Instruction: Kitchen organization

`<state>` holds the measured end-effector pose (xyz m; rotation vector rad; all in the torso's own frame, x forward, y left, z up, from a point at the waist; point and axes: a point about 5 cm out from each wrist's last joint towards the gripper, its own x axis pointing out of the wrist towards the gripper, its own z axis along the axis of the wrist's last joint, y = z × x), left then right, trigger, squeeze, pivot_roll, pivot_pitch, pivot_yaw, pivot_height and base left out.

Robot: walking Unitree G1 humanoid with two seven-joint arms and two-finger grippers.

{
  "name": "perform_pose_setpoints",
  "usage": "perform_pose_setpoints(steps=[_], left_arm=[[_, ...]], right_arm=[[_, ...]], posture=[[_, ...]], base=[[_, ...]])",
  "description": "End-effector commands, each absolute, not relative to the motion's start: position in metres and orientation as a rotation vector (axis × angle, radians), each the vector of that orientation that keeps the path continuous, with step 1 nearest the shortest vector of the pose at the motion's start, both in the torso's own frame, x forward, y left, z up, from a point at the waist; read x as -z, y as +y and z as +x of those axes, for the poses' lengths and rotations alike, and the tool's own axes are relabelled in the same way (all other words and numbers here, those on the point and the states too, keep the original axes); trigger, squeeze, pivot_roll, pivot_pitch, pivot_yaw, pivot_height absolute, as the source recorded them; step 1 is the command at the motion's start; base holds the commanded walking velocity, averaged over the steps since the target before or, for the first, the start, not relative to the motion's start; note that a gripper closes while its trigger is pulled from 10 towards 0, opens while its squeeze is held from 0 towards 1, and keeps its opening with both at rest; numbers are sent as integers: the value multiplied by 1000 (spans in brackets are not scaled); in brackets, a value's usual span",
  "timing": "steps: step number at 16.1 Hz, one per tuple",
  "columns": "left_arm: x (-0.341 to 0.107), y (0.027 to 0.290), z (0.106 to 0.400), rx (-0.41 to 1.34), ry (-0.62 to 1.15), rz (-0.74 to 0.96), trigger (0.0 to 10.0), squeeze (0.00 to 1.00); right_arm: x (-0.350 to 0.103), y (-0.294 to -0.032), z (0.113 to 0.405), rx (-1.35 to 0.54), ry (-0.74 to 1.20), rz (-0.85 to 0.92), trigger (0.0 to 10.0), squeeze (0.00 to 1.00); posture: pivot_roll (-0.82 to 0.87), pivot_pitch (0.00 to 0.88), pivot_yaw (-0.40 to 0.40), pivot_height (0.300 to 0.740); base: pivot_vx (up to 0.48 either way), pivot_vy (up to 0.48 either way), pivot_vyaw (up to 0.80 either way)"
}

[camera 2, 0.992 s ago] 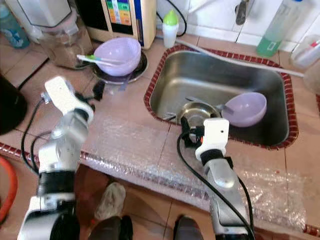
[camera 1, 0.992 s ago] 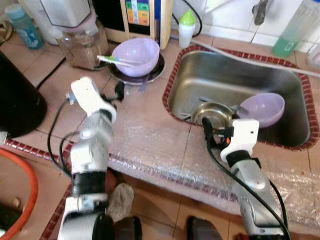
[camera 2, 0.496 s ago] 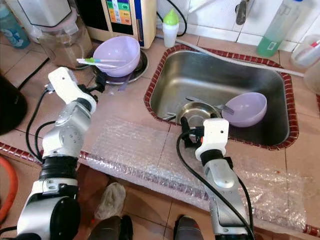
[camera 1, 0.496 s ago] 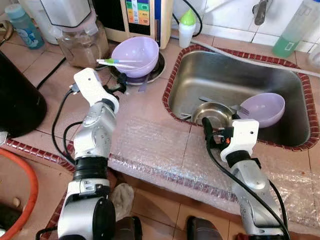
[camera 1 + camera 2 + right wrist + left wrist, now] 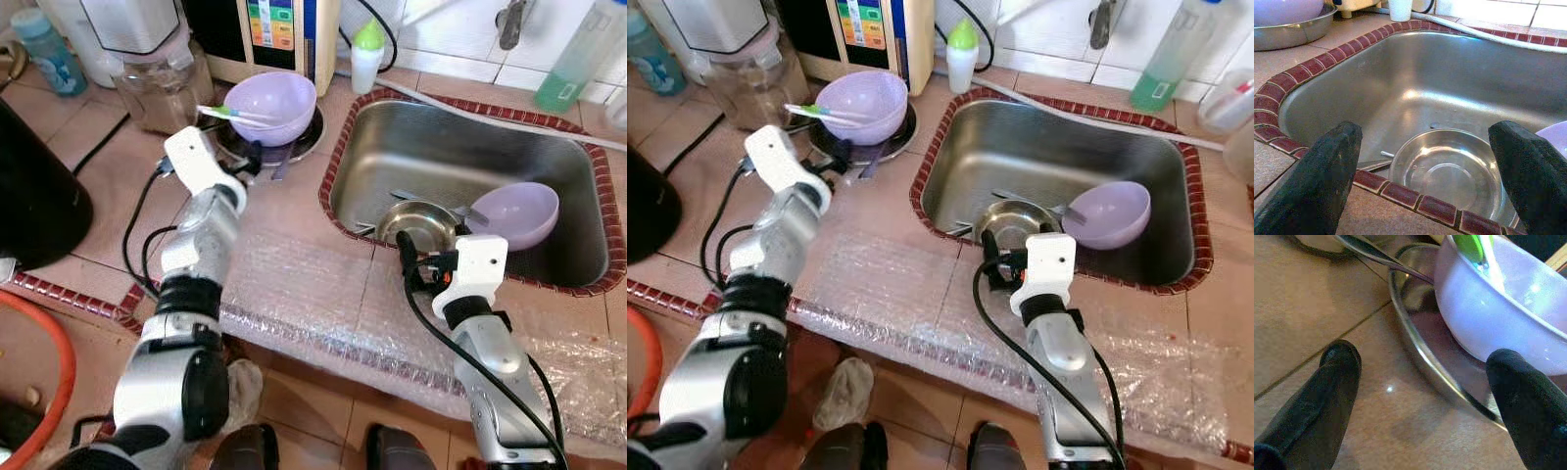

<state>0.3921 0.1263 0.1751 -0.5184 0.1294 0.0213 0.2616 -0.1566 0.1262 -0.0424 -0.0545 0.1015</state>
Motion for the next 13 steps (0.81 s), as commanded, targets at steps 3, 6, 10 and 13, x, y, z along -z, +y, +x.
perform_pose_setpoints(steps=[3, 6, 10, 13], left_arm=[[-168, 122, 397, 13, 203, -496, 10000, 0], [-158, 119, 398, 41, 298, -421, 10000, 0], [-148, 121, 395, 41, 369, -397, 10000, 0], [-145, 122, 389, 70, 407, -370, 10000, 0]], right_arm=[[-118, -140, 250, -260, -11, -3, 10000, 0], [-120, -115, 238, -473, -3, 30, 10000, 0], [-121, -111, 241, -508, -3, 33, 10000, 0], [-120, -109, 243, -523, -3, 23, 10000, 0]], posture=[[-151, 164, 90, 740], [-149, 149, 99, 740], [-129, 139, 107, 740], [-113, 133, 110, 740]], base=[[0, 0, 0], [0, 0, 0], [0, 0, 0], [0, 0, 0]])
